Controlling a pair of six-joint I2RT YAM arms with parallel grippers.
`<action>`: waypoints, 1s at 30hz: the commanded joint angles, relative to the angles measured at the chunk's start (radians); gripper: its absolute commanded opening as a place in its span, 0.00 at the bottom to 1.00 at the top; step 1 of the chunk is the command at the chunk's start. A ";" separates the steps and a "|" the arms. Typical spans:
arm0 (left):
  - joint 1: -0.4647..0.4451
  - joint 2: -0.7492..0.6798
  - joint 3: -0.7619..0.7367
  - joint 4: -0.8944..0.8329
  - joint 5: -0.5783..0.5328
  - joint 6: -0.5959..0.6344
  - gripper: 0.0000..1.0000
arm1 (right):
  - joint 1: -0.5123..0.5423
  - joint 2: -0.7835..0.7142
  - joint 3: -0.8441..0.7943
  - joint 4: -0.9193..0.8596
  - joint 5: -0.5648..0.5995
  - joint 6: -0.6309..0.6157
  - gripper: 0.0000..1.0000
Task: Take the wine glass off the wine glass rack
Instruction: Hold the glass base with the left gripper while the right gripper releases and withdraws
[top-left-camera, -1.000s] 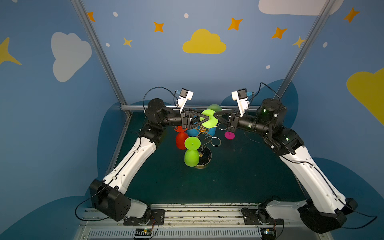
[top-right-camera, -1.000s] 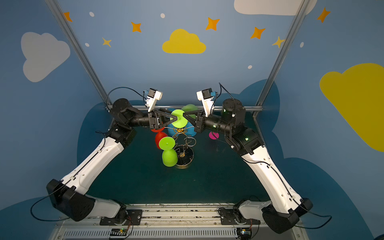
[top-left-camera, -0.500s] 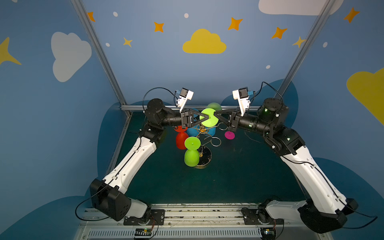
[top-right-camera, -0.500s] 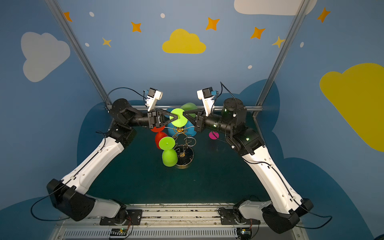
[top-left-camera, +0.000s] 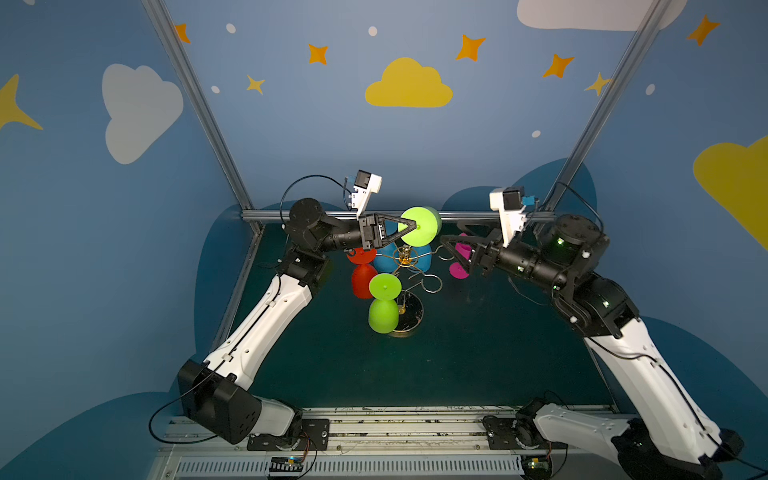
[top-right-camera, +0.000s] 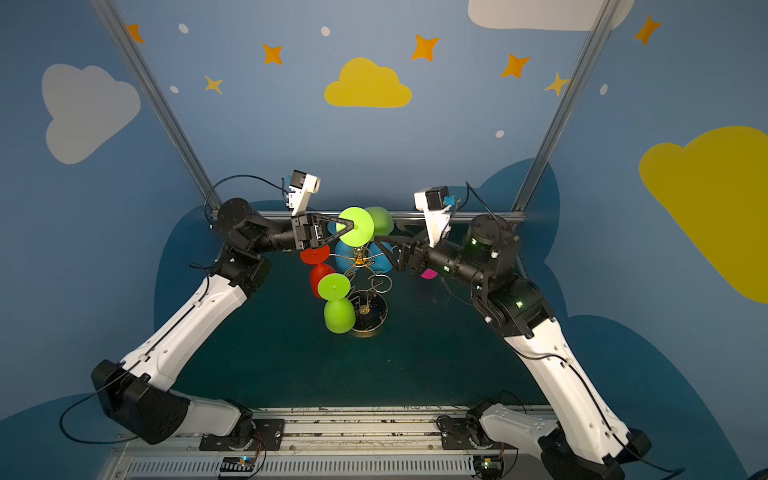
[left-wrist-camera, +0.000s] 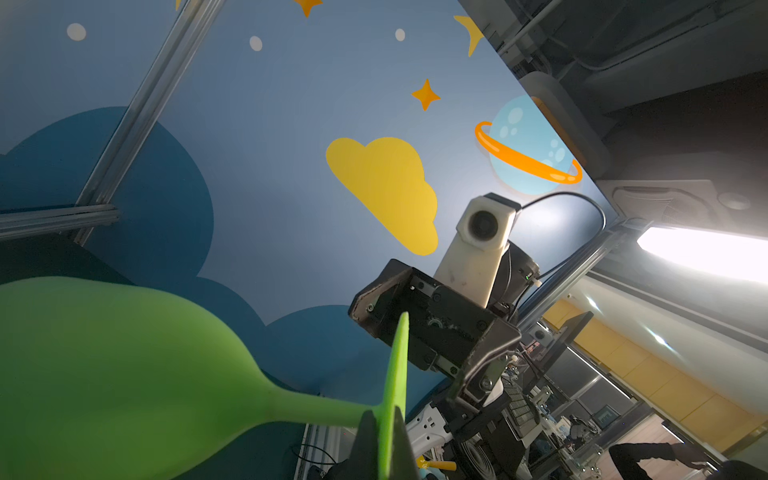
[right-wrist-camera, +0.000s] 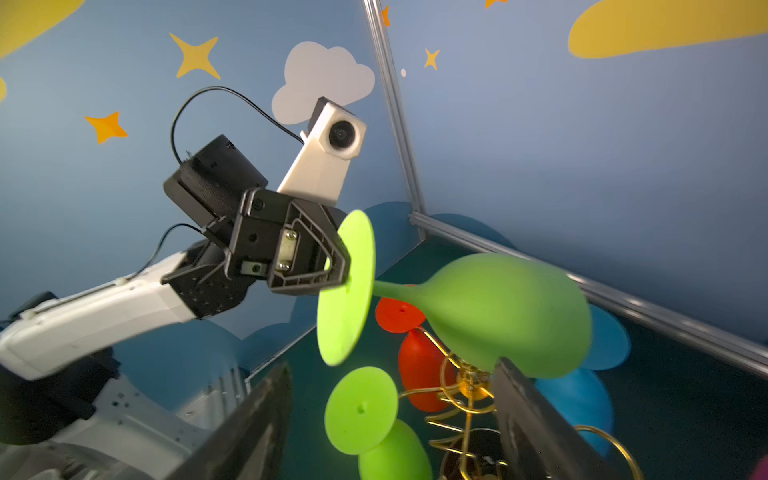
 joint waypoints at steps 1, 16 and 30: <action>0.004 -0.042 0.020 0.064 -0.043 -0.048 0.03 | 0.000 -0.070 -0.072 0.045 0.120 -0.111 0.83; 0.004 -0.060 0.014 0.071 -0.071 -0.119 0.03 | 0.001 -0.095 -0.418 0.483 0.032 -0.523 0.91; 0.004 -0.066 0.007 0.105 -0.076 -0.173 0.03 | 0.002 0.036 -0.395 0.674 -0.005 -0.611 0.92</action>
